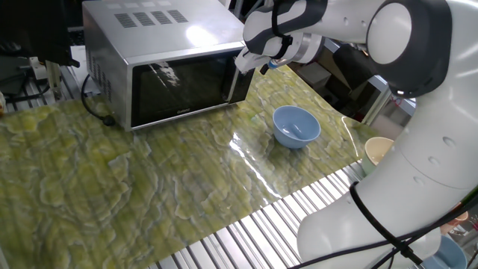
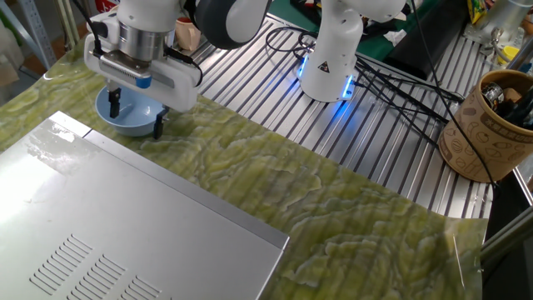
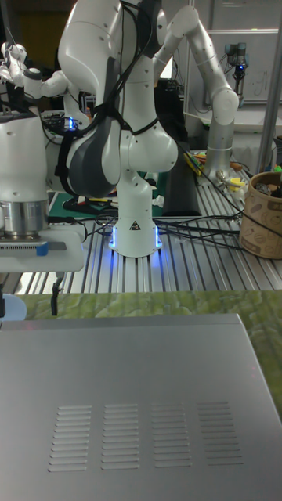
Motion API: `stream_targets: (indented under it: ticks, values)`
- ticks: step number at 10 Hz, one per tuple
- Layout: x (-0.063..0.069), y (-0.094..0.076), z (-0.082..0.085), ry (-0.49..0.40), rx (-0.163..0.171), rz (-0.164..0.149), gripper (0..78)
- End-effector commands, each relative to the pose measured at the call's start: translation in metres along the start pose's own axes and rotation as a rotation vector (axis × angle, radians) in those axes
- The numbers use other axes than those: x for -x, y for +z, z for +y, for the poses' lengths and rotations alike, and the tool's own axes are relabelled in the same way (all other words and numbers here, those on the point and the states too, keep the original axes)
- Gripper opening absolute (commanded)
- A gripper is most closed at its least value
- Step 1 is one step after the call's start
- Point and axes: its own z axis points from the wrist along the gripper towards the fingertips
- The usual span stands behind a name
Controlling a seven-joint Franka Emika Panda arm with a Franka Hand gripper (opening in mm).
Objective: Put the bowl into the microwave
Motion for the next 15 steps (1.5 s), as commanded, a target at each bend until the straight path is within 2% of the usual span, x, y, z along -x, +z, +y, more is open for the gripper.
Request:
stream_targets:
  ticks: [1, 4, 6, 8, 9, 10, 11, 13, 15]
  values:
    - [0.017, 0.016, 0.015, 0.026, 0.095, -0.081, 77.3]
    - [0.019, 0.018, 0.016, 0.024, 0.094, -0.085, 77.3]
    - [0.022, 0.014, 0.008, 0.002, 0.001, -0.071, 77.3]
    - [0.027, 0.010, -0.002, -0.017, -0.027, -0.059, 77.3]
    - [0.030, 0.007, -0.012, -0.039, -0.094, -0.045, 77.3]
    - [0.032, 0.005, -0.016, -0.045, -0.116, -0.042, 77.3]
    - [0.032, 0.005, -0.017, -0.036, -0.098, -0.043, 77.3]
    - [0.031, 0.006, -0.014, -0.030, -0.091, -0.043, 77.3]
    - [0.028, 0.009, -0.007, -0.004, -0.008, -0.028, 77.3]
